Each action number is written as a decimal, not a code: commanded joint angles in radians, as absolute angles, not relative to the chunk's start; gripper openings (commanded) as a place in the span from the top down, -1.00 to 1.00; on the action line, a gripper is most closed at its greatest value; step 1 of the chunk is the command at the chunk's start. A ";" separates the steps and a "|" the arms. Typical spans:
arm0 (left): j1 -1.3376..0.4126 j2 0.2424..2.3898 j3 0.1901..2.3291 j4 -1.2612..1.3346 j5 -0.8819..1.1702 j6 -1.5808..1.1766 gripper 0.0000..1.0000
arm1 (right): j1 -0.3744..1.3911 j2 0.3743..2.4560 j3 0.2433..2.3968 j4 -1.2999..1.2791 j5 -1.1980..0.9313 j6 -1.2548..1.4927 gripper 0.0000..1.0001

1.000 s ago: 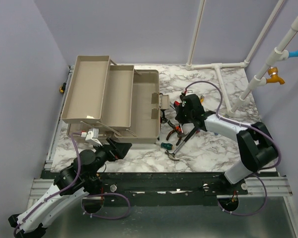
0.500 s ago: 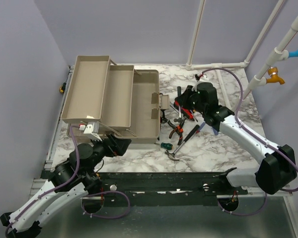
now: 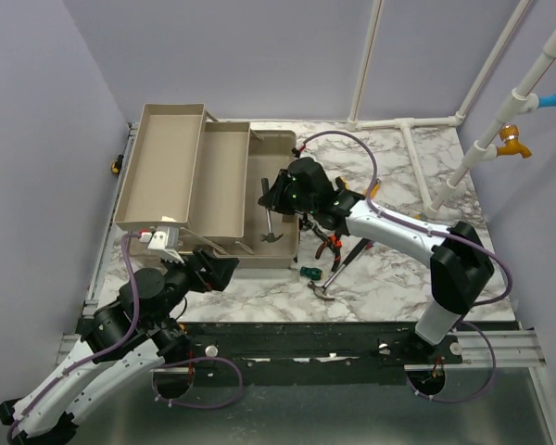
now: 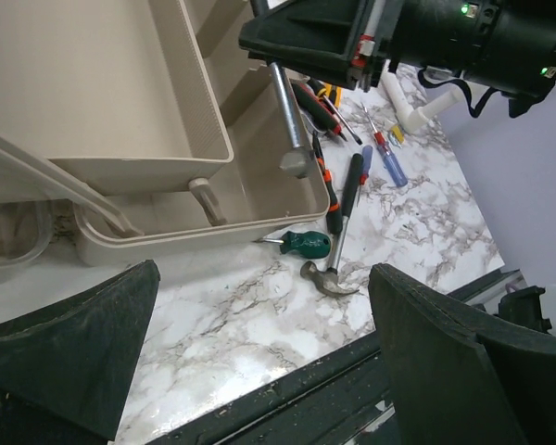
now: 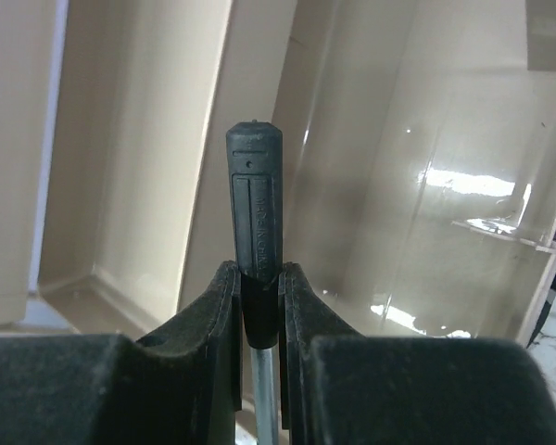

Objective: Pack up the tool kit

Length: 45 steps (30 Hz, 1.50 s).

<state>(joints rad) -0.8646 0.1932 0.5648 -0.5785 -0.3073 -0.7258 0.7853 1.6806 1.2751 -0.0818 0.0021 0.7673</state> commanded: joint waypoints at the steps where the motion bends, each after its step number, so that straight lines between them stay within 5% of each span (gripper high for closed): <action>1: -0.868 0.158 0.566 -0.618 -0.338 -0.722 -0.97 | 0.842 1.756 1.397 -0.188 0.355 0.897 0.99; 4: -0.868 0.140 0.562 -0.625 -0.344 -0.725 -0.97 | 0.855 1.814 1.423 -0.190 0.381 0.887 0.98; 11: -0.868 0.129 0.560 -0.636 -0.345 -0.727 -0.97 | 0.864 1.881 1.422 -0.122 0.390 0.841 0.51; 13: -0.868 0.128 0.560 -0.640 -0.343 -0.727 -0.98 | 0.864 1.882 1.434 -0.123 0.382 0.834 0.15; 15: -0.868 0.127 0.563 -0.647 -0.347 -0.727 -0.97 | 0.867 1.873 1.450 -0.134 0.377 0.815 0.06; 18: -0.868 0.118 0.561 -0.654 -0.353 -0.729 -0.97 | 0.869 1.831 1.448 -0.155 0.396 0.798 -0.66; 23: -0.868 0.099 0.534 -0.644 -0.356 -0.749 -0.97 | 0.868 1.689 1.380 -0.189 0.431 0.764 -0.68; 26: -0.868 0.085 0.513 -0.636 -0.356 -0.781 -0.97 | 0.869 1.568 1.295 -0.241 0.513 0.802 -1.00; 36: -0.868 -0.129 0.399 -0.507 -0.339 -0.791 -0.97 | 0.857 1.211 0.947 -0.356 0.588 0.806 -1.00; 45: -0.868 -0.119 0.419 -0.538 -0.328 -0.783 -0.98 | 0.780 1.206 0.812 -0.462 0.557 1.025 -0.73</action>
<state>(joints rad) -0.8646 0.0090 0.3813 -0.5415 -0.3325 -0.7906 0.8082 1.1988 0.8417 -0.4068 0.5381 0.8864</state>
